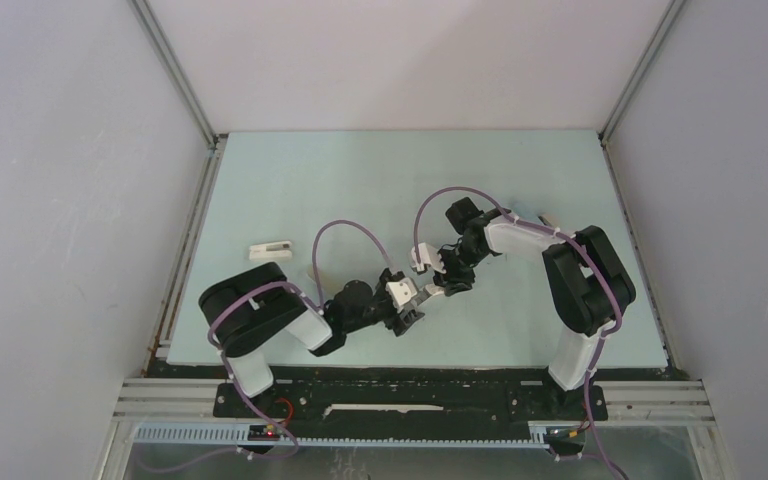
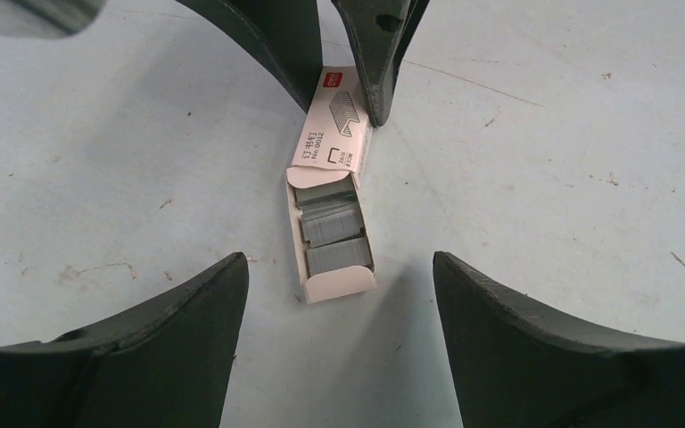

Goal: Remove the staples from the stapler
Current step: Close the staple box at the center of the board.

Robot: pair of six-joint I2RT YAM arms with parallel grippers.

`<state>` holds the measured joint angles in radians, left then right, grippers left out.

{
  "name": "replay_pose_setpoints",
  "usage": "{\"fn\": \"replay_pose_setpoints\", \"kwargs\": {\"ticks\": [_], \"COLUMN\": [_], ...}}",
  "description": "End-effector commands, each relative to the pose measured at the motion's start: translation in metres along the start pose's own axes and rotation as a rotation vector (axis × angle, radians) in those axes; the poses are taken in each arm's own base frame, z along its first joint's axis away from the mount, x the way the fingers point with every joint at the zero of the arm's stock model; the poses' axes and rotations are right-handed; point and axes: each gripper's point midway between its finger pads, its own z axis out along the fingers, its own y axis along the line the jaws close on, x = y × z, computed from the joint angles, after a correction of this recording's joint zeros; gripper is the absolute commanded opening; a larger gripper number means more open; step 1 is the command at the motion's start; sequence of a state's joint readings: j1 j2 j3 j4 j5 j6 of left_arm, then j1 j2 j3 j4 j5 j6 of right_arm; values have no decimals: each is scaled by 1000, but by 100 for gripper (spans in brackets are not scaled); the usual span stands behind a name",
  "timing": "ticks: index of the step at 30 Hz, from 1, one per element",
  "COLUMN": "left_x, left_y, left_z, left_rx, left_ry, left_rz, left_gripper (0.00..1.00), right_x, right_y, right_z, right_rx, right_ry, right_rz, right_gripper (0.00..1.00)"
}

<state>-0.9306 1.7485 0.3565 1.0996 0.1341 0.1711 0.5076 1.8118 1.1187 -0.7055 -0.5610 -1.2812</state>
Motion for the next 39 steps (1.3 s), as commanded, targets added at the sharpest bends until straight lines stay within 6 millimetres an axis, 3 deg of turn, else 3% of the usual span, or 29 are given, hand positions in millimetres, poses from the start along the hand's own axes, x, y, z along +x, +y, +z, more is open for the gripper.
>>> {"fn": "replay_pose_setpoints", "kwargs": {"ticks": [1, 16, 24, 39], "left_x": [-5, -1, 8, 24], "left_y": [2, -7, -6, 5], "left_z": [0, 8, 15, 14], "left_rx": [-12, 36, 31, -10], "left_ry": [-41, -32, 2, 64], "left_rz": [-22, -50, -74, -76], "left_gripper": [82, 75, 61, 45], "right_x": [-5, -4, -5, -7], "right_y": [1, 2, 3, 4], "right_z": [0, 0, -1, -3], "right_rx": [-4, -6, -7, -12], "right_ry": [-3, -2, -4, -12], "right_rz": [-28, -31, -31, -51], "right_gripper": [45, 46, 46, 46]}}
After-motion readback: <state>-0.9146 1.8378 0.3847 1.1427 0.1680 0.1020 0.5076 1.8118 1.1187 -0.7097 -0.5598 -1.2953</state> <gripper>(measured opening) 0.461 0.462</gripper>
